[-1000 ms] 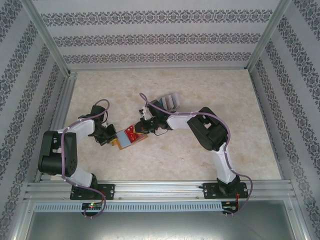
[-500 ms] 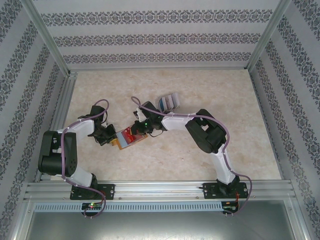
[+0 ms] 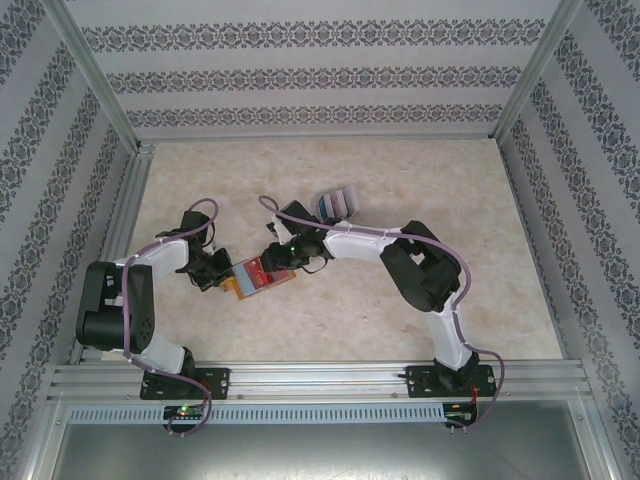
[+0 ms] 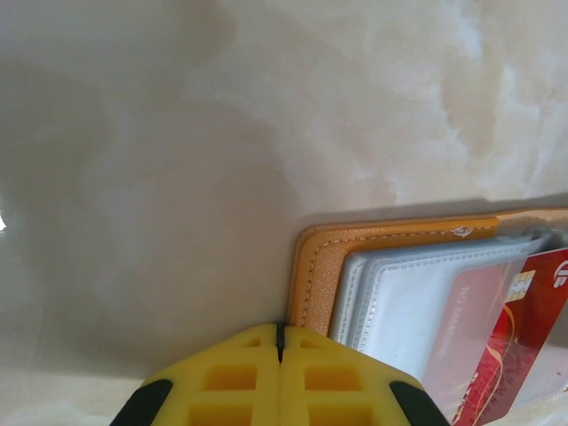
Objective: Put the credit cards into the card holder
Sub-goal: Insert the credit card into the card slot.
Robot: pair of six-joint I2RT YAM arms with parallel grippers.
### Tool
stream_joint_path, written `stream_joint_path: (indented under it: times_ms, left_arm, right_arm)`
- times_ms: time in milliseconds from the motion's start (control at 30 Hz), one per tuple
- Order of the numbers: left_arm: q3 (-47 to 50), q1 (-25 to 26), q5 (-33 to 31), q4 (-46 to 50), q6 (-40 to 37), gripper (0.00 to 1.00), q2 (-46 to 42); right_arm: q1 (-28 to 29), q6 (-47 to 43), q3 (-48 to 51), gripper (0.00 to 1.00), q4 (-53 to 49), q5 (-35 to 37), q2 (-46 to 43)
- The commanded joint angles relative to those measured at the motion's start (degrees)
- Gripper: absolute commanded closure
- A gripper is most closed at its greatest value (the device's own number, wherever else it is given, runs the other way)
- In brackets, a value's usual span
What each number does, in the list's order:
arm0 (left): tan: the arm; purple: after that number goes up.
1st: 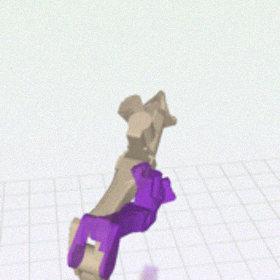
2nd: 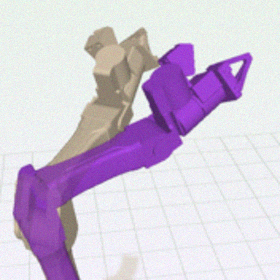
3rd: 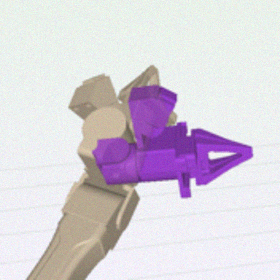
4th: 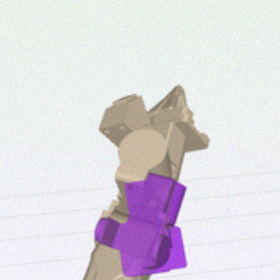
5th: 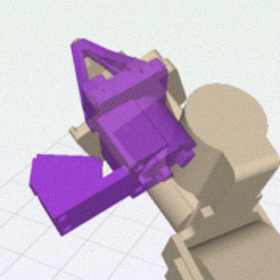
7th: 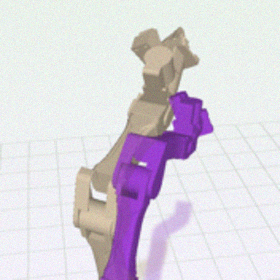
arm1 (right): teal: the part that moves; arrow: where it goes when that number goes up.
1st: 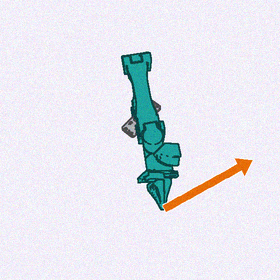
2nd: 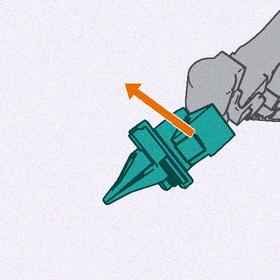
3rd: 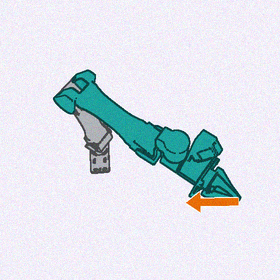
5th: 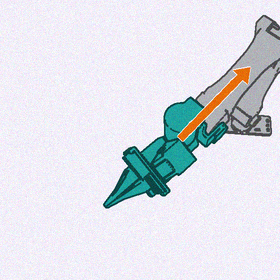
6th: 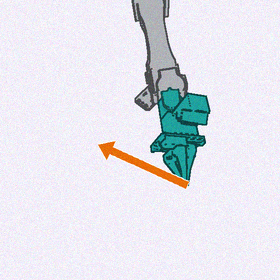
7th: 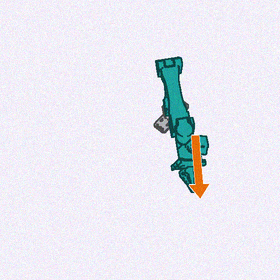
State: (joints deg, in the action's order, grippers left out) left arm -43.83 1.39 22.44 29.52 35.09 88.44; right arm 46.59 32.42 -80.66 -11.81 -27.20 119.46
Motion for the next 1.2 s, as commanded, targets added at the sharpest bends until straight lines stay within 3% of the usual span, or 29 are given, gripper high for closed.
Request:
stream_joint_path:
  times_ms: [0, 167, 267, 1167]
  left_arm:
    - [1.4, -0.2, -1.5, -1.6, -0.9, 0.99, 2.3]
    - [1.4, -0.2, -1.5, -1.6, -1.0, 0.99, 2.3]
    - [1.4, -0.2, -1.5, -1.5, -1.0, 1.00, 2.4]
    - [2.0, -0.2, -1.1, -2.5, -0.7, 1.00, 2.9]
  right_arm:
    - [-0.8, -2.0, -1.0, 0.63, -2.7, 1.6, -2.1]
    - [-0.9, -1.7, -2.7, 0.82, -3.0, -0.3, 1.0]
    - [-0.8, -1.6, -3.8, 0.86, -3.5, -1.0, 2.7]
    - [3.4, -1.3, -11.3, 0.86, -6.4, -2.3, 9.1]
